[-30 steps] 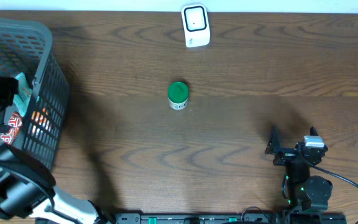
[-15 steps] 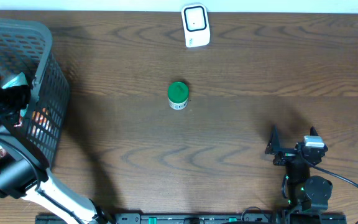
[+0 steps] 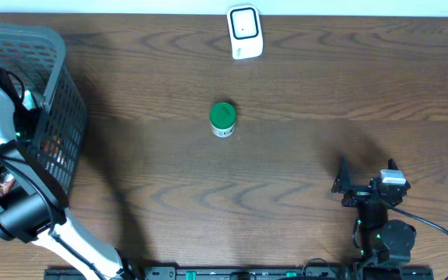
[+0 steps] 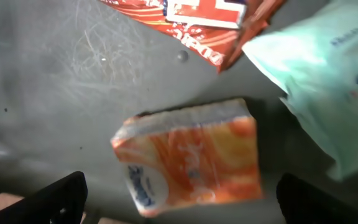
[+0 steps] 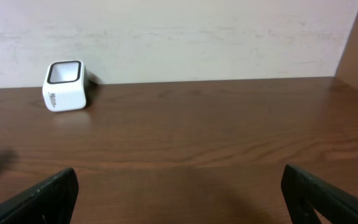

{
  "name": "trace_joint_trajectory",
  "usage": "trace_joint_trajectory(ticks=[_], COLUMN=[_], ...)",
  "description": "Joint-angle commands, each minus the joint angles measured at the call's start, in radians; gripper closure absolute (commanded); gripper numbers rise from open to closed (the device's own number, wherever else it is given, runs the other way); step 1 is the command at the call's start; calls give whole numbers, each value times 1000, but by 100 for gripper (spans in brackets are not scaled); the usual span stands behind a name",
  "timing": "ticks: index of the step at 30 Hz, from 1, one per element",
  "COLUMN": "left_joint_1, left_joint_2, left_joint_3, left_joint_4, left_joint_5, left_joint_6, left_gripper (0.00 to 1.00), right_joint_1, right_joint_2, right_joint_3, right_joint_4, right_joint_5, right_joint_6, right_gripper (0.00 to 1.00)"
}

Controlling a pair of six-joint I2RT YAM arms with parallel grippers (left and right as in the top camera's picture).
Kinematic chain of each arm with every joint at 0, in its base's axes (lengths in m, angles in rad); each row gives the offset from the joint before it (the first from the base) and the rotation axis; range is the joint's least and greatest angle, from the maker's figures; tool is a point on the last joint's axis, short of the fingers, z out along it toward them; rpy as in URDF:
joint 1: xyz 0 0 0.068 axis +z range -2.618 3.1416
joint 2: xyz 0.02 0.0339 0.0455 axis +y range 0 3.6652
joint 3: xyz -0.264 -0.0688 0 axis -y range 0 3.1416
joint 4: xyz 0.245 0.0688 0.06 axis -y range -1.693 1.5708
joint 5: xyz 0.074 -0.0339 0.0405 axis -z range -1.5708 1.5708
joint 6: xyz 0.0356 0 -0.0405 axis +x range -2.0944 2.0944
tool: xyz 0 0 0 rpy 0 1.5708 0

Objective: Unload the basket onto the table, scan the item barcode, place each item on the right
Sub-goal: 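Return the left gripper to the basket and grasp the orange snack pack, then lift the orange pack and carry it toward the scanner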

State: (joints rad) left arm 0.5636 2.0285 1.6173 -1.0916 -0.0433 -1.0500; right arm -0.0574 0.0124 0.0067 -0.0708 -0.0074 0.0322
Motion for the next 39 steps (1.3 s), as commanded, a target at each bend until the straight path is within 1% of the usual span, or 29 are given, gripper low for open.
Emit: trace_joint_trajectory(ticks=[1,10,14,15,16,18,19,20,26,30,33,37,38,39], left_joint_1=[0,0,0,0,0,2,3,5,29,50,60,61,61,61], left_joint_2=[5,6,6,6,6,6,6,4,-30,-106,-202,-371,-424,-522], left_joint_3=[-51,-170,-195,-195,-195,-195,-195,-194,-141,-86,-39,-3,-3,-3], left_joint_4=[31,167,177,170,164,151,147,143,87,32,-8,-17,-6,10], left_joint_5=[-44,-43,-43,-43,-43,-43,-43,-43,-6,10,10,24,46,92], left_joint_6=[-37,-37,-37,-36,-36,-36,-32,-31,23,44,47,46,46,46], left_gripper=[2,2,2,7,15,23,32,36,36,36,36,36,36,36], right_joint_1=[9,9,9,9,9,9,9,9,9,9,9,9,9,9], right_joint_2=[-4,-4,-4,-4,-4,-4,-4,-4,-4,-4,-4,-4,-4,-4], right_joint_3=[-1,-1,-1,-1,-1,-1,-1,-1,-1,-1,-1,-1,-1,-1], right_joint_4=[-4,-4,-4,-4,-4,-4,-4,-4,-4,-4,-4,-4,-4,-4], right_joint_5=[2,2,2,2,2,2,2,2,2,2,2,2,2,2], right_joint_6=[-14,-14,-14,-14,-14,-14,-14,-14,-14,-14,-14,-14,-14,-14], right_gripper=[1,1,1,1,1,1,1,1,1,1,1,1,1,1])
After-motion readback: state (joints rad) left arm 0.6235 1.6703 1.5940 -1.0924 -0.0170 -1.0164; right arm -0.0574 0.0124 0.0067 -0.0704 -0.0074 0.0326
